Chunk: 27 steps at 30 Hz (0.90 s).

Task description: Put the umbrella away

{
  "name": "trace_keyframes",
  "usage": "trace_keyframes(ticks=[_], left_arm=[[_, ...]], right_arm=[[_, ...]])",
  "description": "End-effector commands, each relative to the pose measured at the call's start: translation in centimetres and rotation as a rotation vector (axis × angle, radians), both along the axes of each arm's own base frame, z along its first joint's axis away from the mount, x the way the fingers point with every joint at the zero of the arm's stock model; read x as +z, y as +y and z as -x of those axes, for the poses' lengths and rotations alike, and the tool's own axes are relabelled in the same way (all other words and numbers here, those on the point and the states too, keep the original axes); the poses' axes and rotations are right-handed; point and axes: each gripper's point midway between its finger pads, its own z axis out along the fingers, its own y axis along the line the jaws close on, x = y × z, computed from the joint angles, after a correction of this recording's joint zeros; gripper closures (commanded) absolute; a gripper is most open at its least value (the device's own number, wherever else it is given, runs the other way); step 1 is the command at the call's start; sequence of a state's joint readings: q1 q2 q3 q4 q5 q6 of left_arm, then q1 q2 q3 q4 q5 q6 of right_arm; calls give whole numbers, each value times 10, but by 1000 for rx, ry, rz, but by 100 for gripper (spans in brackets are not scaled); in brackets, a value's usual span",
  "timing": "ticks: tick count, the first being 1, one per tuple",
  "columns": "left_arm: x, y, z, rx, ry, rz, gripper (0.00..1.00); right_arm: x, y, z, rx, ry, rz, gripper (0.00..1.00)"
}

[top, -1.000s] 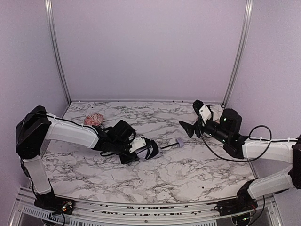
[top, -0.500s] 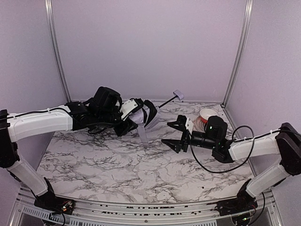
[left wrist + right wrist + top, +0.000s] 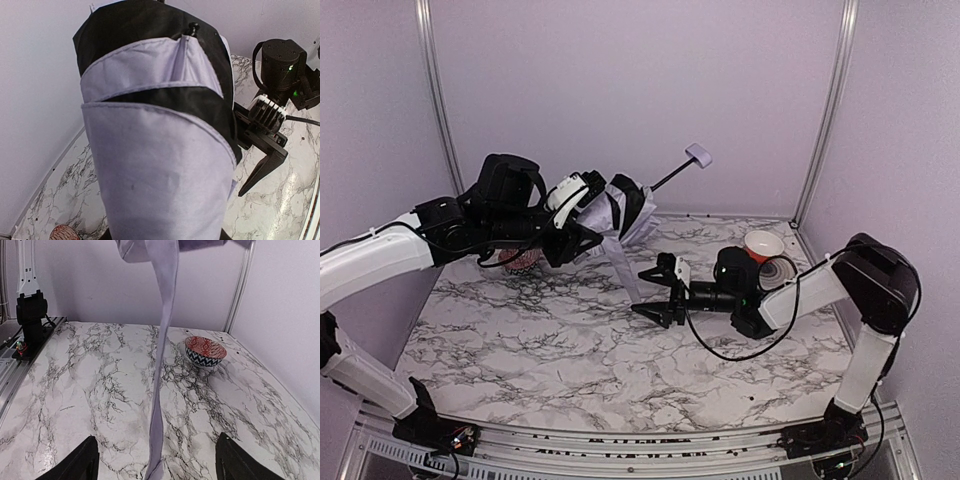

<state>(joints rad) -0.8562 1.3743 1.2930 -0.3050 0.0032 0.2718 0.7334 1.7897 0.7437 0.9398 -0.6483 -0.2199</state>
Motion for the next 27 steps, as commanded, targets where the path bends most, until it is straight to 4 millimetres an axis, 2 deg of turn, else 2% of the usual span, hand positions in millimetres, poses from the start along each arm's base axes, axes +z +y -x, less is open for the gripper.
trace_keyframes(ticks=[1,7,8,10,16,21,24,27], left_arm=[[50,-1,3,-11,-80,101,100],[61,2,1,-4,-117,100,100],[63,2,1,-4,-120,102,100],[64,3,2,-7,-122,105,100],[76,6,15,-54,-134,134,100],[73,-3,37,-172,-79,163,100],[59,-15,62,-322,-12,164,100],[39,-30,98,-523,61,151,100]], right_arm=[[4,15,-1,41,-5,-29,28],[-13,21,-6,41,48,4,66],[-14,21,-8,34,51,9,74],[-18,19,-13,3,66,30,100],[-34,-4,-41,-91,181,64,100],[-40,-38,-85,-229,228,59,100],[-31,-54,-116,-299,185,67,100],[-4,-67,-146,-340,128,35,100]])
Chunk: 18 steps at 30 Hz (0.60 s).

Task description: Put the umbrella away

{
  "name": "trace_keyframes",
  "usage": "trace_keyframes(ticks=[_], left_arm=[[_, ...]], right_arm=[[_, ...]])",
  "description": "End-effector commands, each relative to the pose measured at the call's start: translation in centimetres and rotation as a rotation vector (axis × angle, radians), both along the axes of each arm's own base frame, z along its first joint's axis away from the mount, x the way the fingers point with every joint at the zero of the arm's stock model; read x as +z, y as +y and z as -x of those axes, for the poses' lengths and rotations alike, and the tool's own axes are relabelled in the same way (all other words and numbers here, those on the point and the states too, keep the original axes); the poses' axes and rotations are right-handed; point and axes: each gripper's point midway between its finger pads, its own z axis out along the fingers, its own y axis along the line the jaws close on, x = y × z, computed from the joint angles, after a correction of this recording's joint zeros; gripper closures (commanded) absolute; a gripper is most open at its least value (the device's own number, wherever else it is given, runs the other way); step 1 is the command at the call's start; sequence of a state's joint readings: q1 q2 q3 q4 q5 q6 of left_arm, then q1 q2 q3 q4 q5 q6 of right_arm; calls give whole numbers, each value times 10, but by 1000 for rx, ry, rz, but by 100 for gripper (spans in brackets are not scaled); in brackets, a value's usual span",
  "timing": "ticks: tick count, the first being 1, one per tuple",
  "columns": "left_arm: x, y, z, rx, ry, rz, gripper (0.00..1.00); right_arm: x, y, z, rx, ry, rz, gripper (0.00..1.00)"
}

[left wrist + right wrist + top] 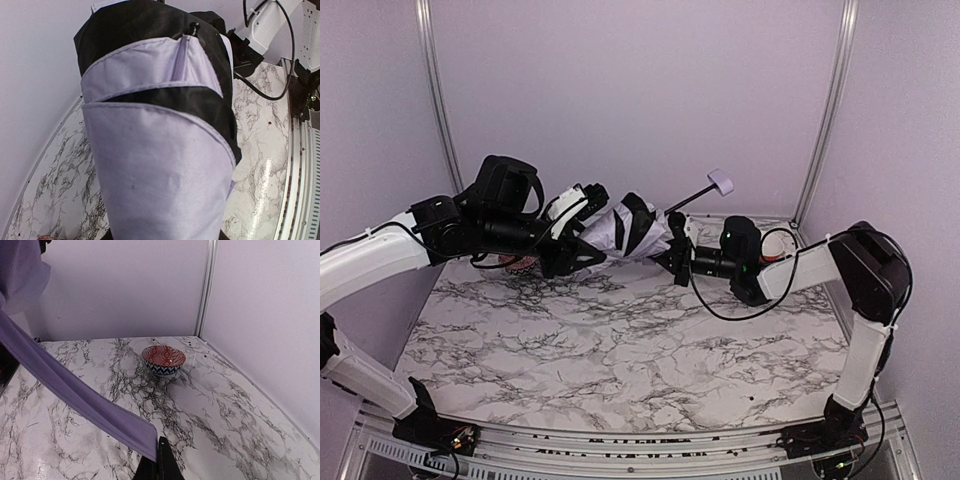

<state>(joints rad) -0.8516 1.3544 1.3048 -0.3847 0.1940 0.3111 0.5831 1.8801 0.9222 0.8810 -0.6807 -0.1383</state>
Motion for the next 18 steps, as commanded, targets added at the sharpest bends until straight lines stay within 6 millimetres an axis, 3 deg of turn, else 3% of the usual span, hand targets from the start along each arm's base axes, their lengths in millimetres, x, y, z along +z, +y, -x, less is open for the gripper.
trace_keyframes(ticks=[1,4,8,14,18], left_arm=[[31,-22,75,-394,23,135,100],[-5,-14,105,-546,57,47,100],[-55,-1,144,-733,67,-88,100],[-103,12,162,-869,178,-227,100],[-121,10,168,-915,240,-269,100]], right_arm=[[-7,-50,-71,-219,52,58,100],[41,-64,-80,-193,-52,-26,100],[93,-57,-58,-73,-237,-70,100],[132,-56,-13,56,-467,-43,100],[137,-56,15,139,-592,23,100]])
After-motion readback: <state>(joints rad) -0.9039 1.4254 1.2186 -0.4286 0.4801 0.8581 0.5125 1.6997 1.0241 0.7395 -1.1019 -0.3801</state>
